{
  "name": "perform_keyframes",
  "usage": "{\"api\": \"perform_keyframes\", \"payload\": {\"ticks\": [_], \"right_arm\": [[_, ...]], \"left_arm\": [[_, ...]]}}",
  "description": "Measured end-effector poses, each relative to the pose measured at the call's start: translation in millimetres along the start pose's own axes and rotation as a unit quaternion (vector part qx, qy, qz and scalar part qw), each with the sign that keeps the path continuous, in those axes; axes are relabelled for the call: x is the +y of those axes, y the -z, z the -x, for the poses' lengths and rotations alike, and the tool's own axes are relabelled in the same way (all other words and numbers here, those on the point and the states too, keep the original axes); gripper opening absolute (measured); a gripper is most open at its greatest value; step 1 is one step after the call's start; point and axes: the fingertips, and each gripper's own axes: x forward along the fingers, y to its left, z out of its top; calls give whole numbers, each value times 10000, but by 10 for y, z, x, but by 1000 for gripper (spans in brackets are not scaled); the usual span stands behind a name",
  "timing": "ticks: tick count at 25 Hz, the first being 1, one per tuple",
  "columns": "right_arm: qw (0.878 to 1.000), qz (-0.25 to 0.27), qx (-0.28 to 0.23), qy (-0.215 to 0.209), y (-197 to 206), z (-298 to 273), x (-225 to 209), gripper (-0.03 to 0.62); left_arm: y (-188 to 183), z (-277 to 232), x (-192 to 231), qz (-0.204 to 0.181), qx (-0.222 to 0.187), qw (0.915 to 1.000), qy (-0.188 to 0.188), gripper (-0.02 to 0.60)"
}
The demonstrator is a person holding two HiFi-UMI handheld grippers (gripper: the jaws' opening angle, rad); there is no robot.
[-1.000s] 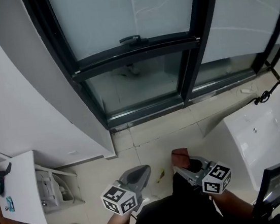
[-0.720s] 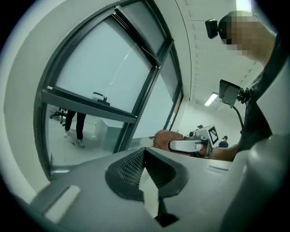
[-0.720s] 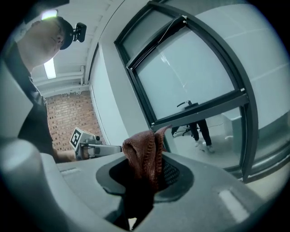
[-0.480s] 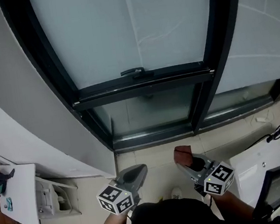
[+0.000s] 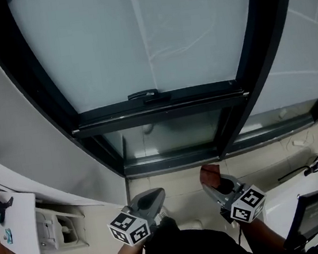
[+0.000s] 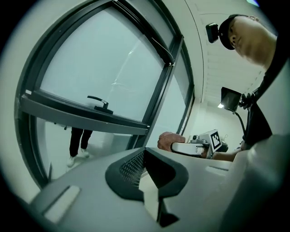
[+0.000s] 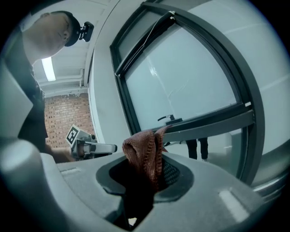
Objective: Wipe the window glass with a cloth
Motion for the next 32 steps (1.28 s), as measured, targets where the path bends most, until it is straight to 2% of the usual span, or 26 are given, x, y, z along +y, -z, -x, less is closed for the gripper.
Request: {"api": "perform_keyframes", "payload": {"ticks": [5, 10, 16, 21, 24, 27, 32], "right_arm": [[9986, 169, -186, 471, -340, -291, -423, 87], [9891, 666, -357, 1264, -748, -733, -922, 86], [9655, 1067, -835, 2222, -1357, -1051, -1544, 86], [9378, 1289, -882, 3099, -1707, -862, -2126, 86], [9189, 1369, -962, 3573, -1943, -768, -2545, 86], [9064, 1322, -1051, 3873, -2104, -658, -2954, 86], [8987, 1339, -937, 4070, -2239, -592, -3550, 86]], "left_arm": [[-280, -305, 380, -257, 98, 9994, 214, 15], [-765, -399, 904, -284, -80, 9982, 516, 15], [-1010, -516, 1509, -587, 94, 9953, 768, 15], [-1097, -624, 1571, -417, 90, 9942, 984, 15], [-1117, -643, 1659, -518, 93, 9947, 888, 15], [-1088, -706, 1727, -439, 78, 9965, 710, 15], [-1073, -930, 1712, -82, -34, 9987, 498, 15]]}}
